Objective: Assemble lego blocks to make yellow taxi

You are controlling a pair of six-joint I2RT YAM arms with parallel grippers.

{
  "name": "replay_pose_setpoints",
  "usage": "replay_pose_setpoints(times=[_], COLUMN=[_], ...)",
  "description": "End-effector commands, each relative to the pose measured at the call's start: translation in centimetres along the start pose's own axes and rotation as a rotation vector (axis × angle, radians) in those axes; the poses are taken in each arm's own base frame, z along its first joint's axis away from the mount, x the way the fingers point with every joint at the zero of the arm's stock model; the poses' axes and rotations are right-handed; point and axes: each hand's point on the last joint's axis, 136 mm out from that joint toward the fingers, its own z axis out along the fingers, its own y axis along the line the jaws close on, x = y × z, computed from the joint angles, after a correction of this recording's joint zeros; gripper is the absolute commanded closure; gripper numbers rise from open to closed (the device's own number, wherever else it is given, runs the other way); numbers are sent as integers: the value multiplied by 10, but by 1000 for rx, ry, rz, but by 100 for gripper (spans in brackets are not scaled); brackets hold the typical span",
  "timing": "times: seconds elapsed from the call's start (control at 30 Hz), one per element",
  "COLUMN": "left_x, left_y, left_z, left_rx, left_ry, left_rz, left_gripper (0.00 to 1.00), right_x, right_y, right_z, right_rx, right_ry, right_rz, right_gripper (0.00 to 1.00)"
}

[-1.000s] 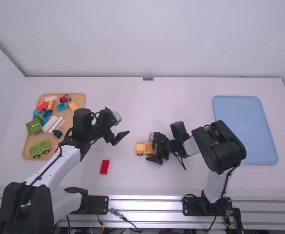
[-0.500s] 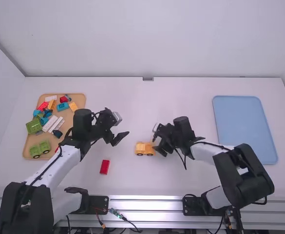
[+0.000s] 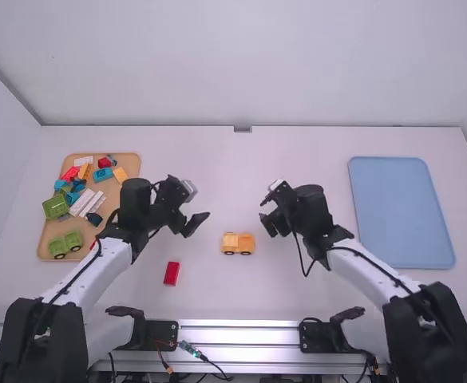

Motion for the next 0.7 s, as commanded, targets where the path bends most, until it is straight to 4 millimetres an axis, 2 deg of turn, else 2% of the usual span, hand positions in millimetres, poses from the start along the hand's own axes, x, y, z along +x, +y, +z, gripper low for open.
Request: replay_pose_setpoints(times=[0.0, 0.03, 0.17, 0.2, 0.23, 0.4, 0.47, 0.53, 0.57, 0.67], left_x=[4, 9, 15, 13, 12, -13, -24, -26, -26, -17], left_y=[41, 55, 79, 90, 91, 131, 159, 180, 186, 229], left_z=[-9, -13, -24, -31, -31, -61, -73, -78, -78, -72], left_rx=[-225, -306, -435, -473, -475, -558, -600, -623, -628, -653], left_ry=[40, 49, 43, 25, 23, 11, 31, 67, 81, 183], left_rz=[-183, -259, -364, -426, -433, -615, -686, -732, -751, -889], left_gripper=[1, 1, 1, 1, 1, 1, 0, 2, 2, 2], right_x=[-15, -22, -34, -39, -39, -45, -46, -47, -47, -49], right_y=[-16, -23, -37, -41, -42, -47, -45, -42, -42, -41], right_z=[-16, -23, -39, -45, -46, -54, -54, -53, -53, -53], right_rx=[63, 80, 123, 136, 138, 157, 153, 145, 144, 144], right_ry=[-59, -87, -146, -167, -168, -197, -199, -200, -201, -205], right_rz=[107, 137, 178, 179, 179, 178, 173, 167, 167, 165], right_gripper=[1, 1, 1, 1, 1, 1, 1, 1, 1, 1])
